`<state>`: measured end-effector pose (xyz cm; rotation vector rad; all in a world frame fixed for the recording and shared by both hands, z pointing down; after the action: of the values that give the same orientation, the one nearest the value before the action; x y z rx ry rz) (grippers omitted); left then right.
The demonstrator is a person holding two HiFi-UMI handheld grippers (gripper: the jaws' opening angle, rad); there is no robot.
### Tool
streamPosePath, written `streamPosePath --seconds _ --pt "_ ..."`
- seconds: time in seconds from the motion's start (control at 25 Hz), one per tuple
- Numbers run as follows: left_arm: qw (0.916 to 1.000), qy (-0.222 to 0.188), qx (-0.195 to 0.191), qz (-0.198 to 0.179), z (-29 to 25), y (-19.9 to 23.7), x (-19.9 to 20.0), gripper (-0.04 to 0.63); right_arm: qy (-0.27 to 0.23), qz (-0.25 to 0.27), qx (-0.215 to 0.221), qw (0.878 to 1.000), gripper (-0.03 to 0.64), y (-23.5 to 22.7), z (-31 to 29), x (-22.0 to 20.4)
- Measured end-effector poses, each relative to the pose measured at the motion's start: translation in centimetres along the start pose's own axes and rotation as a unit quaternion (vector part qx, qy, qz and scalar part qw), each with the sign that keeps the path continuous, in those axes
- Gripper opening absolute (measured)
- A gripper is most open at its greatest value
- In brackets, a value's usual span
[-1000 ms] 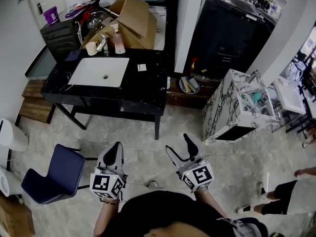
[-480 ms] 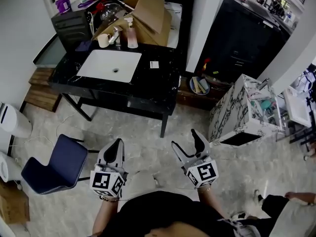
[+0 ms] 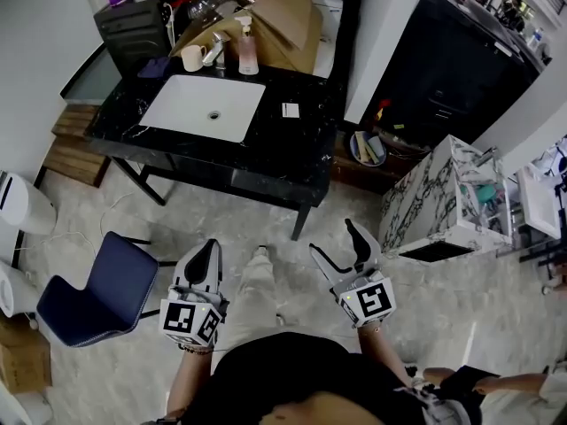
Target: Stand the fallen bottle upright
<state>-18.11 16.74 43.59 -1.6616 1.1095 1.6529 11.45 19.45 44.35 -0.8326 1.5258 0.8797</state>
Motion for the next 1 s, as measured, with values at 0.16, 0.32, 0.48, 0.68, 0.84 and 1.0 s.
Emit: streamPosePath --seconds 0.16,0.32,0.48,0.68,0.84,1.0 --pt "0.9999 -0.011 -0.010 0.004 -3.4 2.0 0.9 0.003 -0.008 -0.007 -0.002 1.000 0.354 -2.3 -3.4 0.7" --pt "0.9999 0.003 -0.009 0.009 -7.4 4.6 1.7 0.003 -0.009 -0.012 -0.004 1.000 0.354 -5.0 -7.1 1.7" --pt "0.9999 0.002 -0.014 0.004 -11.9 7.4 3.6 0.003 -0.009 -0.011 -0.014 1.000 0.354 -7.4 -11.0 2.7" --pt "0.9997 -0.008 -0.024 0.004 -17.1 10.1 5.4 0.003 -0.015 -0.008 -0.028 0.999 0.354 -9.9 -15.1 3.7" --pt "0.9992 -0.001 -0.040 -0.003 -20.9 11.5 6.1 0.003 -0.015 -0.003 -0.038 0.999 0.354 -12.1 -18.1 3.8" --pt "0.9991 -0.001 -0.043 0.000 -23.9 13.2 6.5 0.003 -0.015 -0.007 -0.046 0.999 0.354 -14.1 -20.5 3.5"
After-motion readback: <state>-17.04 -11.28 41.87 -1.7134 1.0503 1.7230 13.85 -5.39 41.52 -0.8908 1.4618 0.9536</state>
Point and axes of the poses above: the fingertips, and each gripper's own axes: z backward along the fingers, y to its left, x out of its top, the point moved 8 cm from there along z, backward along the fingers, and after that the axes turned 1 degree about -z, right-handed, at the moved point
